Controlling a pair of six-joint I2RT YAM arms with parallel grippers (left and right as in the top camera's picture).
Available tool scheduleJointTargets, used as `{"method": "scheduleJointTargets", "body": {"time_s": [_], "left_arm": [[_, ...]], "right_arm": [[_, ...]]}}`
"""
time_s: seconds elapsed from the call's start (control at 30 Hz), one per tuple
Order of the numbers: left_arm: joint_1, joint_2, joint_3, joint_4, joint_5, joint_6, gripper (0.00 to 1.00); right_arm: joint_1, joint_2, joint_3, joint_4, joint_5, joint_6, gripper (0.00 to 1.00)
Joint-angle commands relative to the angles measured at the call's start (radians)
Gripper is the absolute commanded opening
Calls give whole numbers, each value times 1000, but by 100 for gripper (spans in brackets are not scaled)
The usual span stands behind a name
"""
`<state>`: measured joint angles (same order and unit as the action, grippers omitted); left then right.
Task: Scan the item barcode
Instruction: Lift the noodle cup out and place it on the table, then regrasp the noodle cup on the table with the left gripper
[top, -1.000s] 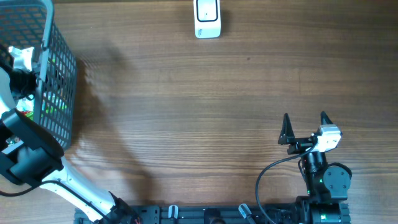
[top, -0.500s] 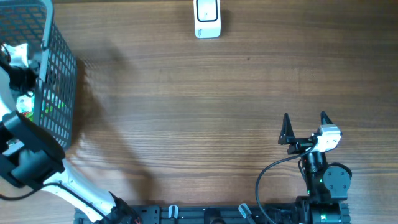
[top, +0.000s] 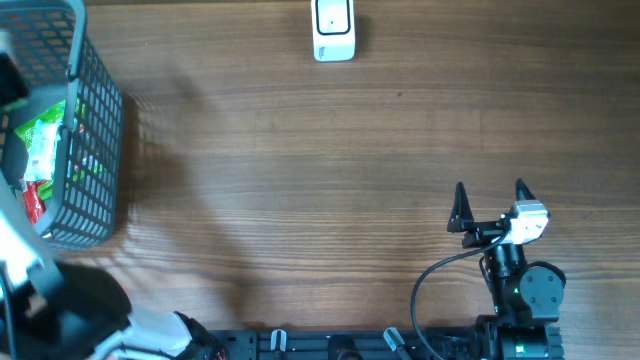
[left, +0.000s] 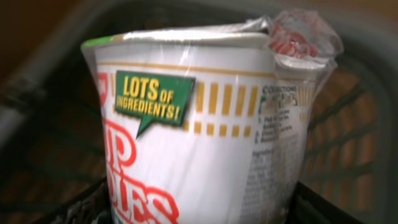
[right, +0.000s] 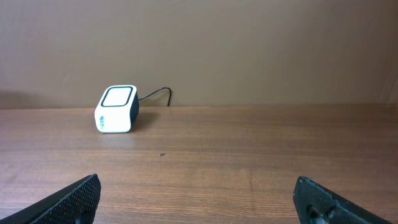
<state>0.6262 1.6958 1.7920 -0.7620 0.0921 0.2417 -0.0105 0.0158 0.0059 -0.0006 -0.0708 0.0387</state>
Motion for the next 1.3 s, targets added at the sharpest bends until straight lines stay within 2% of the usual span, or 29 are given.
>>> {"method": "scheduleJointTargets", "body": {"time_s": [0.0,0.13,0.23,0.33,0.53,0.63,0.73,0.77,0.8,0.93,1.27], "left_arm": [[-10,-183,9,61,13,-162,79],[-48,-295,9,70,133,-245,78],[-124,-359,9,24,239,-326,77],[-217,-378,9,-49,267,-373,76],[-483,-339,9,-280,212,-414,73],[-585,-322,9,-317,138,-457,85],[-673,-309,8,-380,61,-465,91],[-690,-306,7,-400,48,-476,98],[-718,-295,7,-433,30,-512,100],[-789,-245,7,-518,29,-591,100],[-965,-34,-81,-591,24,-590,97]], "right_arm": [[-3,-6,-1,3,2,-12,100],[-3,-6,-1,3,2,-12,100],[-3,-6,-1,3,2,-12,100],[-3,-6,-1,3,2,-12,100],[-3,-6,-1,3,2,-12,100],[-3,-6,-1,3,2,-12,100],[-3,-6,-1,3,2,-12,100],[-3,-6,-1,3,2,-12,100],[-3,-6,-1,3,2,-12,100],[-3,-6,-1,3,2,-12,100],[-3,-6,-1,3,2,-12,100]]}}
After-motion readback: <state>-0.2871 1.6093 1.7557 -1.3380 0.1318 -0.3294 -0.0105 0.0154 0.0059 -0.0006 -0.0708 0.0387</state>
